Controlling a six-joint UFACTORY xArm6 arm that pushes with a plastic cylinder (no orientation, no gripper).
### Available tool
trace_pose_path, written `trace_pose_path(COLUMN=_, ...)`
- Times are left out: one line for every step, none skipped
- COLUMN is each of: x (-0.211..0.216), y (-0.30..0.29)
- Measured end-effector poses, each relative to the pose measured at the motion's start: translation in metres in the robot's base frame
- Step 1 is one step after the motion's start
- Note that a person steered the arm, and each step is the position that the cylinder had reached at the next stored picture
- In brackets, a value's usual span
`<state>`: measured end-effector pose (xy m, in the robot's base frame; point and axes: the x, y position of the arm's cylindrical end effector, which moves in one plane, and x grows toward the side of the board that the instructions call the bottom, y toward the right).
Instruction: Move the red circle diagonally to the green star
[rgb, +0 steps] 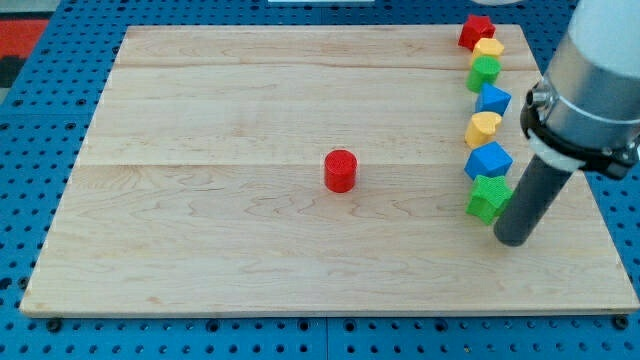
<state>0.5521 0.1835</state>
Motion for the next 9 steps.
trace_pose_path(x=0.016, y=-0.042)
trace_pose_path(x=0.016, y=-0.116)
trace_pose_path(x=0.009, y=-0.216)
trace_pose_path(x=-0.024, y=-0.308)
trace_pose_path(x=-0.076, y=-0.356)
trace_pose_path(x=-0.131, y=-0.354)
trace_pose_path(x=-0.160, y=-0.307)
trace_pose_path(x=-0.153, y=-0.276)
trace_pose_path(x=-0.123, y=-0.254)
